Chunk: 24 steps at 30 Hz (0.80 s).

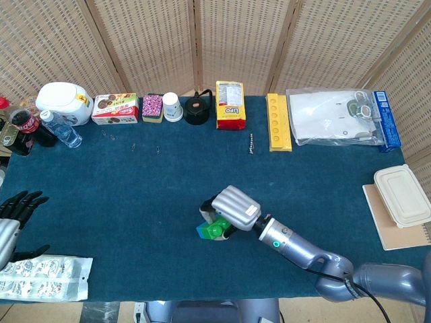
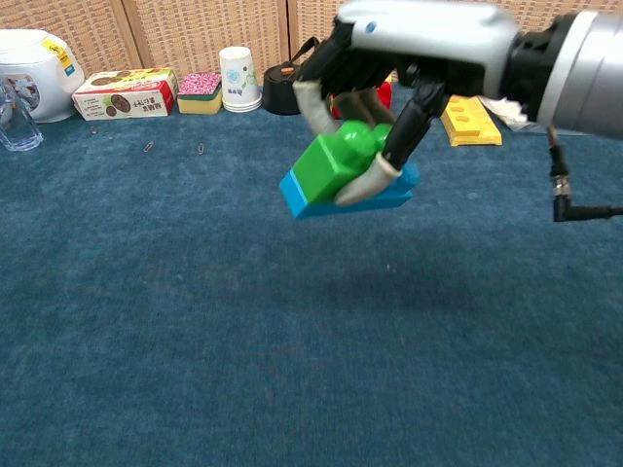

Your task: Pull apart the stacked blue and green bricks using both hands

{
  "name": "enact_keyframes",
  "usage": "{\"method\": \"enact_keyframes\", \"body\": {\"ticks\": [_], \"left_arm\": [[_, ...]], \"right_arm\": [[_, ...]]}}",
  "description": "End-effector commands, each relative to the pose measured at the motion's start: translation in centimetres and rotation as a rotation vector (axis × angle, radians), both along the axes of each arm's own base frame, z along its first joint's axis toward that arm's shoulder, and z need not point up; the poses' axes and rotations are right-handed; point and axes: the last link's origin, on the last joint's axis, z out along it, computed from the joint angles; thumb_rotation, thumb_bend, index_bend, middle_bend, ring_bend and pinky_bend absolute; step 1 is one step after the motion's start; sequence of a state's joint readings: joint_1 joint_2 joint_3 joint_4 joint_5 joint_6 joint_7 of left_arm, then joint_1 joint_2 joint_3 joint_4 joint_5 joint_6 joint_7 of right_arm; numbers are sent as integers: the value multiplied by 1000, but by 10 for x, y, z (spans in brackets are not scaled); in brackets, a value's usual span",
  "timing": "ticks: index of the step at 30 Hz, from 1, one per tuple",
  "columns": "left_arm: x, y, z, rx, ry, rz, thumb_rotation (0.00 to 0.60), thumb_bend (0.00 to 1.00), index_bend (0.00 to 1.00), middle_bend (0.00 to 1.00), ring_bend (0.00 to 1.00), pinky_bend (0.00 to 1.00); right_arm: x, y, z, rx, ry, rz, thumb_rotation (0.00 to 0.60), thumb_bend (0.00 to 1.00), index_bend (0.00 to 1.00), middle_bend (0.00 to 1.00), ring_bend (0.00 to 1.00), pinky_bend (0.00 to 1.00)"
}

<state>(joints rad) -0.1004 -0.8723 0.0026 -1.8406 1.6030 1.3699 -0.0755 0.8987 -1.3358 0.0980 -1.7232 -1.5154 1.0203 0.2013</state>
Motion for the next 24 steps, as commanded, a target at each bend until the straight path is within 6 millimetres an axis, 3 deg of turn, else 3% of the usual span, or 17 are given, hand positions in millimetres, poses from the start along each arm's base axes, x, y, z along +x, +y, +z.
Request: {"method": "enact_keyframes", "body": {"ticks": [1, 7, 11, 16, 20, 24], "left_arm": [[20, 14, -16, -93, -2, -57, 600, 161, 171, 124, 53, 128], [53, 39, -43, -191, -12, -146, 600, 164, 172, 126, 75, 152], [71, 52, -60, -211, -36, -196, 600, 178, 171, 160, 127, 239], [95, 75, -87, -223, -186, -238, 600, 266, 194, 237, 226, 335], [110, 92, -102, -245, -287, -263, 600, 268, 215, 259, 241, 347], [132, 112, -116, -263, -496, -257, 600, 229, 215, 298, 273, 376]], "right_arm": [[-9, -1, 23, 36, -108, -138, 600, 75, 713, 670, 682, 697], [-21, -3, 47, 130, -278, -353, 600, 75, 713, 669, 682, 698], [-26, -3, 60, 188, -399, -474, 600, 75, 713, 668, 683, 702], [-30, -2, 71, 240, -500, -555, 600, 75, 713, 668, 683, 702], [-31, 0, 74, 283, -569, -597, 600, 75, 714, 668, 685, 703], [-29, -1, 80, 320, -670, -637, 600, 75, 713, 669, 690, 704]]}}
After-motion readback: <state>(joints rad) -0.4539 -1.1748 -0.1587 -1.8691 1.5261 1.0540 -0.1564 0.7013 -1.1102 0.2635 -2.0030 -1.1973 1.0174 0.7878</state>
